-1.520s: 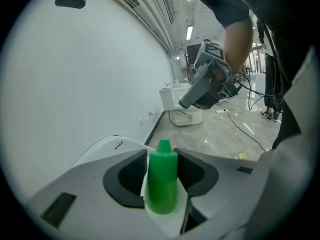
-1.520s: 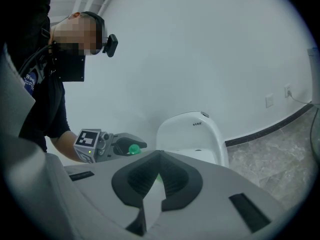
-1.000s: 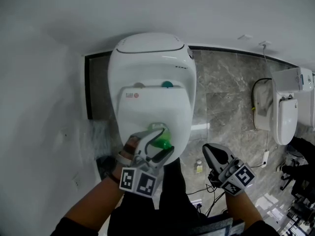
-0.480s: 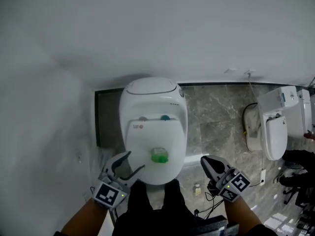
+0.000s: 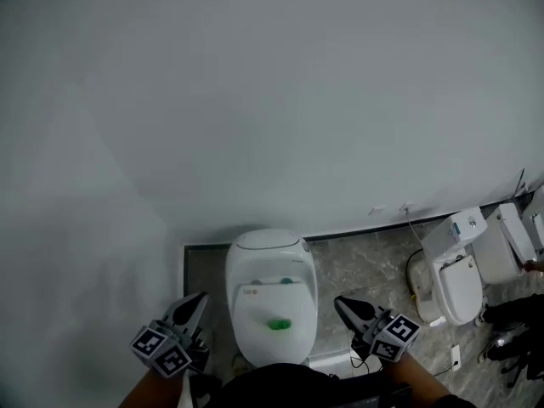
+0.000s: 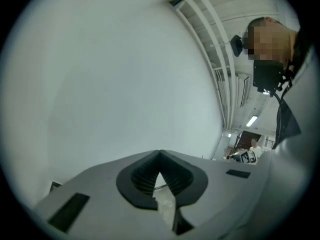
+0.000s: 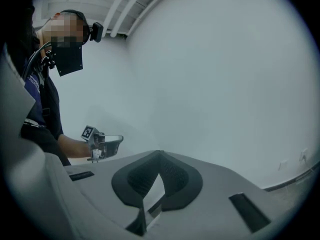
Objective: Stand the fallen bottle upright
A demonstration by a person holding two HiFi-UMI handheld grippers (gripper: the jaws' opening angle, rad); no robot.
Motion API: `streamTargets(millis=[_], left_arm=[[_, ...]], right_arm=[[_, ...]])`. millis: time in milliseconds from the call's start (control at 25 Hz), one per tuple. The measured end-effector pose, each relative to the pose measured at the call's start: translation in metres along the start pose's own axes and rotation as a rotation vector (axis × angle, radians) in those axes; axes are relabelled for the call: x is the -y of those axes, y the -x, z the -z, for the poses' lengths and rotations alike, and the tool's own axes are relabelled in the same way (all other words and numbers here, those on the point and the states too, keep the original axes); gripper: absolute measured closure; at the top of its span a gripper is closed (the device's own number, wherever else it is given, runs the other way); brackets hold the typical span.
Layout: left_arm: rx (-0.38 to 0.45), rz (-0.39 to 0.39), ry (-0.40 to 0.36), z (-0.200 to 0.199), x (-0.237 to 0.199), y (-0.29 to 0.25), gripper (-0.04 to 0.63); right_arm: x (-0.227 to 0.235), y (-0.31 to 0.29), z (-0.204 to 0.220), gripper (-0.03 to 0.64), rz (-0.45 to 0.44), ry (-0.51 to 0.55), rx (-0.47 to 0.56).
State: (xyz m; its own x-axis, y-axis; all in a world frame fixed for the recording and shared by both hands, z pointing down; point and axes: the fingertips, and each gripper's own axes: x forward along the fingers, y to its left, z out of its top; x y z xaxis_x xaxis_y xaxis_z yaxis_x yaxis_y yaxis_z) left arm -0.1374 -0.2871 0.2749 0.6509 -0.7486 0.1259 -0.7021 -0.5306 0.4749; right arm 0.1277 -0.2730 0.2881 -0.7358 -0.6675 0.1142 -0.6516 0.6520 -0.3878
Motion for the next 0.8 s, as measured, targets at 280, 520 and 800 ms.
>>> streamTargets(millis=[280, 520, 800], left_arm=[[0.064, 0.054, 0.051, -0.051, 0.014, 0.039, 0.580], [0.034, 0.055, 0.015, -0.038, 0.016, 0.040, 0.581], [0.050, 0.089, 0.018, -0.052, 0.034, 0.047, 0.581]], right_arm=[[-0.028, -0.006, -0.066, 0.609, 0.033, 0.085, 0.062], [-0.026, -0.002, -0.070, 0.611, 0.052, 0.099, 0.042], [-0.042, -0.009, -0.072, 0.611, 0.037, 0.068, 0.033]])
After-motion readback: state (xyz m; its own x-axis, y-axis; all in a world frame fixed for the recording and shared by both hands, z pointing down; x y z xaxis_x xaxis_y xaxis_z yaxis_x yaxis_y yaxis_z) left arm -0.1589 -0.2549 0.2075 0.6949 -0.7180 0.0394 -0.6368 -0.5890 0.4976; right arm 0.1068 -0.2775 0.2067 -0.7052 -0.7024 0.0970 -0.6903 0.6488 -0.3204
